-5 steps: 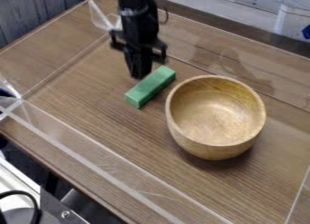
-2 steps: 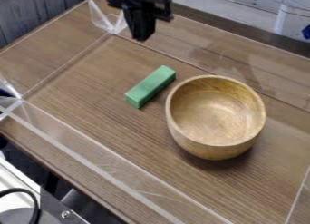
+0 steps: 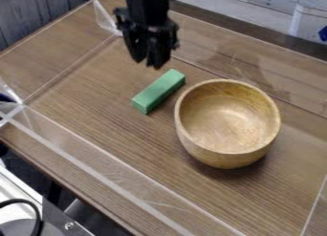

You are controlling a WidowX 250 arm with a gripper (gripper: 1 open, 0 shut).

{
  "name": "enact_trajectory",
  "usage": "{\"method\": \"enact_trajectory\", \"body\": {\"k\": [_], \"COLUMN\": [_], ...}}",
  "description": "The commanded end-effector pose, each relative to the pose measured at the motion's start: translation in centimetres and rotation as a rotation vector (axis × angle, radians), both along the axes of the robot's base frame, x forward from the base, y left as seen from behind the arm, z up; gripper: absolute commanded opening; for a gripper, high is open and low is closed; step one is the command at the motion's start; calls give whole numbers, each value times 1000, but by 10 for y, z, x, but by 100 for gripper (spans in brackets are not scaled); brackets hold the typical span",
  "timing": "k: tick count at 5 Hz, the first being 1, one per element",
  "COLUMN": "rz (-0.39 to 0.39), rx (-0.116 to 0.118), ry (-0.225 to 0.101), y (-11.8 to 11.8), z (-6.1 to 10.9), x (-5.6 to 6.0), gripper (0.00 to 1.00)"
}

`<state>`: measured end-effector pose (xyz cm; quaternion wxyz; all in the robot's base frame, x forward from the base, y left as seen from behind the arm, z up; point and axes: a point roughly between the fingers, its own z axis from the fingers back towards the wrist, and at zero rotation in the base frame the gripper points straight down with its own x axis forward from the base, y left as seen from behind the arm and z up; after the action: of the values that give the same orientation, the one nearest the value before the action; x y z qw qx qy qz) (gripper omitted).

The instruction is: Put the green block in the brown bowl

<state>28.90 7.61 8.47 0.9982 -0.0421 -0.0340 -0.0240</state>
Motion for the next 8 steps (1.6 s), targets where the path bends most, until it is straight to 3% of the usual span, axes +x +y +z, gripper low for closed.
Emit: {"method": "enact_trajectory", "body": {"k": [1, 4, 5, 6, 8], "rz": [3, 12, 17, 21, 33], "rx": [11, 24, 26, 27, 28], "ry": [-30, 54, 58, 57, 19], "y": [3, 4, 4, 4, 2], "z": [1, -40, -44, -44, -21], "x": [5, 8, 10, 10, 10], "gripper": [100, 100, 0, 0, 0]}}
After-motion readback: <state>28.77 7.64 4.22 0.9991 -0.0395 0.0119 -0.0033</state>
